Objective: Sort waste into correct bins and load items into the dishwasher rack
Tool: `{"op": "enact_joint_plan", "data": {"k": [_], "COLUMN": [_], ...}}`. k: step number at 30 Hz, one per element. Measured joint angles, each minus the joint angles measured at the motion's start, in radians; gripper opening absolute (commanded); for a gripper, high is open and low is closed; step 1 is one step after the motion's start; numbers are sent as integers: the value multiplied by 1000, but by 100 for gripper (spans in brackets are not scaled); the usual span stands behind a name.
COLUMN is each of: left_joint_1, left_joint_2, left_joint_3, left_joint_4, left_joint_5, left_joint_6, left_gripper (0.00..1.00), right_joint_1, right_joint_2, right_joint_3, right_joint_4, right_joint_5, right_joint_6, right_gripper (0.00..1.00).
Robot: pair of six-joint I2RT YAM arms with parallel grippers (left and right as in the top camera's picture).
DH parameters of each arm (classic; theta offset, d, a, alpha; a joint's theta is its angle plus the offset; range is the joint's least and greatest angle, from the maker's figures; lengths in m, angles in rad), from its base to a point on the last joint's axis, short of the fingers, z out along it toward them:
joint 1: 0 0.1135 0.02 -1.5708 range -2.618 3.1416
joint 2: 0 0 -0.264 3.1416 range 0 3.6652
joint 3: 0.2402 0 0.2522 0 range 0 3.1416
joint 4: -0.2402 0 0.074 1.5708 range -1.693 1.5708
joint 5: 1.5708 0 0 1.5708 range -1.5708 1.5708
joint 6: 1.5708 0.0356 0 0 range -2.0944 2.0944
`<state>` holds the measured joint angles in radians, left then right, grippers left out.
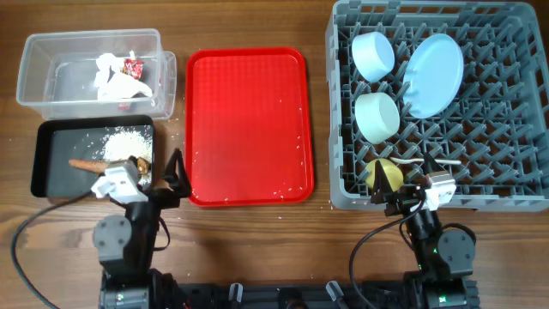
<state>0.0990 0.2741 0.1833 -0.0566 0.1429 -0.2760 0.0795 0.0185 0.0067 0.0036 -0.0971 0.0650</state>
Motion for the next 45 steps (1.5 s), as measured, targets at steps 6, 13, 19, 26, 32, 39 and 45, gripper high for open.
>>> {"op": "enact_joint_plan", "data": {"k": [6, 13, 19, 26, 32, 39, 45], "left_joint_1": [-25, -25, -25, -25, -25, -25, -25], "left_joint_2": [-122, -241, -257, -260, -261, -261, -261], "left_joint_3": [-75, -125, -158, -167, -170, -170, -170], "left_joint_4": [15, 21, 92, 32, -10, -10, -10], "left_joint_5": [-27, -34, -34, -34, -34, -34, -34], "left_joint_6": [0, 0, 0, 0, 0, 0, 0], "left_gripper": [100, 100, 100, 100, 100, 100, 100], "right_joint_1": [0, 0, 0, 0, 0, 0, 0], "right_joint_2": [0, 0, 0, 0, 0, 0, 0], "right_joint_3": [0, 0, 0, 0, 0, 0, 0], "right_joint_4": [0, 0, 0, 0, 0, 0, 0], "right_joint_5": [0, 0, 0, 0, 0, 0, 0], "right_joint_6": [0, 0, 0, 0, 0, 0, 0], "right_gripper": [100, 100, 100, 100, 100, 100, 100]}}
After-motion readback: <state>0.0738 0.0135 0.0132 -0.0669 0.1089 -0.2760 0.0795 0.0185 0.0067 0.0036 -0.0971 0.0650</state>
